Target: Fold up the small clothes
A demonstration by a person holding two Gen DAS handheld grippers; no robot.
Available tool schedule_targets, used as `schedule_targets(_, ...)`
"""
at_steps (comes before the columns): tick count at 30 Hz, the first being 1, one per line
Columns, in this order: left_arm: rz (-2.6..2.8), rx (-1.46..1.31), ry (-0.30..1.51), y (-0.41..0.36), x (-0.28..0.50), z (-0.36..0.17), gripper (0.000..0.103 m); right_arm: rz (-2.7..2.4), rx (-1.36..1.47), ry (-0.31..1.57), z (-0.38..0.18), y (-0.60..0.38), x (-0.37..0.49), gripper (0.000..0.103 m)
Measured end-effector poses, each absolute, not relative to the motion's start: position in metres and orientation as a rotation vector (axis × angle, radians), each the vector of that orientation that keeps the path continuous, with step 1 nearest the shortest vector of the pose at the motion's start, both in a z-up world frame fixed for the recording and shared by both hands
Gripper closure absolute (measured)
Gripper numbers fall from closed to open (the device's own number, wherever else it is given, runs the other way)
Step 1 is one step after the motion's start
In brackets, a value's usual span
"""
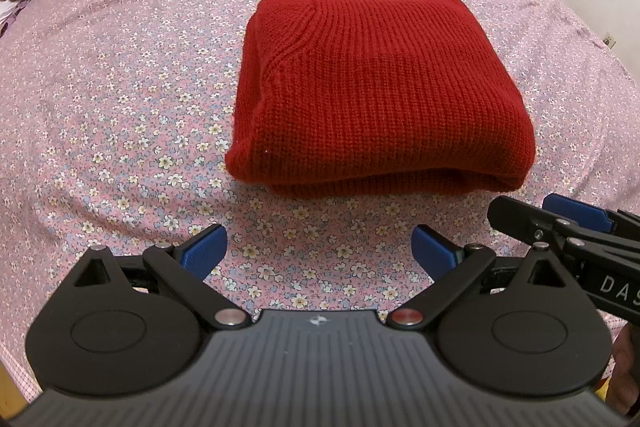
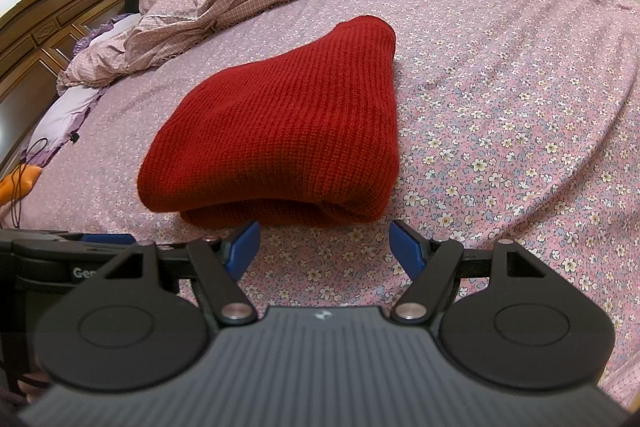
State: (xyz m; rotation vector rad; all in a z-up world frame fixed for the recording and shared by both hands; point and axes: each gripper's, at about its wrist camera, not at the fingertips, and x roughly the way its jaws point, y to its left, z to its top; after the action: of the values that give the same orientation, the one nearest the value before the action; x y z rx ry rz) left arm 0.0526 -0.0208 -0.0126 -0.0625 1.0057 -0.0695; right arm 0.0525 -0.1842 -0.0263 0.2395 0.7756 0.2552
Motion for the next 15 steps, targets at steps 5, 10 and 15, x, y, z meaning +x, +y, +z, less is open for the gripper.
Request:
schedule_targets(5, -0.069, -0.062, 1.005, -0.0207, 0.0526, -0.0123, 0.003, 0.256, 0.240, 0.776, -0.0263, -0.1841, 0.0521, 0.030)
schedule_targets(10, -0.070, -0.062, 1.006, -0.0207, 0.0527, -0.0120, 0.003, 0.255, 0.240, 0.776, -0.0264, -0.1843, 0.0523, 0.030)
schedule_targets(15, -0.069, -0.059, 1.006, -0.0207, 0.0516, -0.0127, 0.003, 0.256, 0.240, 0.776, -0.0263, -0.1844, 0.0522, 0.030)
